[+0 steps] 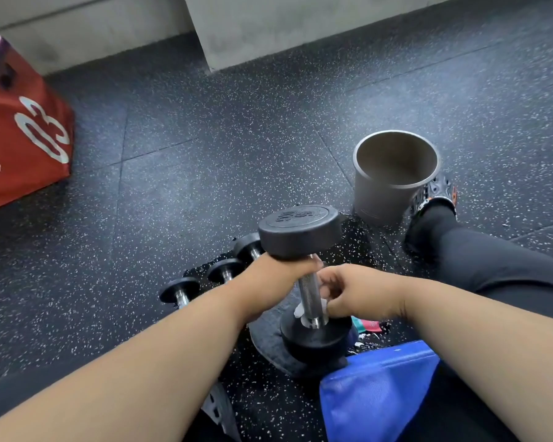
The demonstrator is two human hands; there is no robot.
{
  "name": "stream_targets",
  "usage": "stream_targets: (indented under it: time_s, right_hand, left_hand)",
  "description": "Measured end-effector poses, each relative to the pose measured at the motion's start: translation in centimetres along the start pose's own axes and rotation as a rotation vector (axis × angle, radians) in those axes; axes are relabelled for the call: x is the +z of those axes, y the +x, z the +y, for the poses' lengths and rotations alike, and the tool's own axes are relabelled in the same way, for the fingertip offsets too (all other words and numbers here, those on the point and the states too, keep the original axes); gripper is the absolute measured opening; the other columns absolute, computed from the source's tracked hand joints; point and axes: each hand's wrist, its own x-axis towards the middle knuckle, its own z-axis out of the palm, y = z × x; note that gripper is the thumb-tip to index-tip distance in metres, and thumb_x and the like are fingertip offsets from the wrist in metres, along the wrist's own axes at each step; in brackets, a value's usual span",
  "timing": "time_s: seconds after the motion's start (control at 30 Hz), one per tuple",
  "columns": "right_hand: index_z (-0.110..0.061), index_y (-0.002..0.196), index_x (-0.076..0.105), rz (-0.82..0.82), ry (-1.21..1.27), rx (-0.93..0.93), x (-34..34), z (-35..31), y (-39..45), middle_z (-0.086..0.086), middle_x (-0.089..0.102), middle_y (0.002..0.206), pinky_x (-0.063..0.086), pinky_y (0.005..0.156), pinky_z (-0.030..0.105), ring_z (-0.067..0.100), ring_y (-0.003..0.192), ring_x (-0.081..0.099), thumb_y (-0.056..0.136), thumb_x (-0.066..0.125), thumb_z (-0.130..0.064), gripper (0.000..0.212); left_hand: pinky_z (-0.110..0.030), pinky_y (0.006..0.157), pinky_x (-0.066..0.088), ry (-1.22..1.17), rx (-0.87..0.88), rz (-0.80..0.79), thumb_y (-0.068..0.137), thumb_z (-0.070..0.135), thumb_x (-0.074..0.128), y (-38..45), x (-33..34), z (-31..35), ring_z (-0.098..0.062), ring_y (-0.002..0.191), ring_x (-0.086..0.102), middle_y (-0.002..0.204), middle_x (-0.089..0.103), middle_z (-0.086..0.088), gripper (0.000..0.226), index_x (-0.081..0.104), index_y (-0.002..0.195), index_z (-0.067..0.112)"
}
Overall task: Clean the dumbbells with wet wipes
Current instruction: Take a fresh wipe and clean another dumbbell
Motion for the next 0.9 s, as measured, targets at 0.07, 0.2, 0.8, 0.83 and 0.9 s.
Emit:
stream_targets:
  time_s: [0.07, 0.2, 0.8, 0.83, 0.9]
  right_hand:
    - [-0.020, 0.096, 0.078, -0.039, -0.080, 0.007, -0.3, -0.7, -0.2, -0.007, 0.076, 0.085, 0.053, 0.078, 0.030, 0.007, 0.076, 0.063, 0.077, 0.065, -0.008, 0.027]
    - [-0.021, 0.092, 0.078, -0.003, -0.292, -0.003, -0.7, -1.0, -0.6, -0.005, 0.076, 0.082, 0.052, 0.073, 0.019, -0.001, 0.067, 0.058, 0.087, 0.065, -0.004, 0.021]
    - [-0.026, 0.080, 0.072, 0.265, -0.279, -0.016, 3.5, -1.3, -0.2, -0.009, 0.076, 0.082, 0.060, 0.080, 0.041, 0.009, 0.080, 0.073, 0.057, 0.088, -0.052, 0.038]
    - [-0.026, 0.079, 0.072, 0.287, -0.282, -0.017, 3.7, -1.3, -0.2, -0.010, 0.076, 0.081, 0.059, 0.080, 0.040, 0.007, 0.080, 0.072, 0.058, 0.090, -0.050, 0.037]
    - [-0.026, 0.079, 0.074, 0.283, -0.282, -0.013, 4.1, -1.5, -0.1, -0.012, 0.076, 0.081, 0.058, 0.082, 0.038, 0.003, 0.081, 0.071, 0.064, 0.093, -0.044, 0.031]
  left_hand:
    - [-0.032, 0.095, 0.053, 0.018, -0.015, 0.013, 0.095, 0.017, 0.079, 0.0, -0.2, 0.2, -0.007, 0.096, 0.068, 0.100, 0.080, 0.004, 0.008, 0.079, 0.102, 0.014]
    - [-0.026, 0.084, 0.049, 0.070, -0.045, 0.023, 0.094, 0.024, 0.081, 0.1, -0.5, 0.6, -0.002, 0.092, 0.067, 0.098, 0.079, 0.012, 0.008, 0.078, 0.101, 0.021]
    - [-0.047, 0.106, 0.056, 0.200, 0.034, -0.067, 0.092, 0.018, 0.072, -0.6, 0.2, 0.7, -0.020, 0.115, 0.073, 0.110, 0.081, -0.003, 0.020, 0.078, 0.111, 0.016]
    - [-0.043, 0.103, 0.058, 0.203, 0.034, -0.070, 0.093, 0.019, 0.072, -0.7, 0.2, 0.8, -0.015, 0.113, 0.073, 0.111, 0.081, 0.000, 0.019, 0.077, 0.112, 0.019]
    - [-0.022, 0.095, 0.054, 0.202, 0.032, -0.073, 0.096, 0.017, 0.073, -0.9, 0.2, 1.0, 0.005, 0.107, 0.067, 0.114, 0.077, 0.014, 0.021, 0.073, 0.110, 0.033]
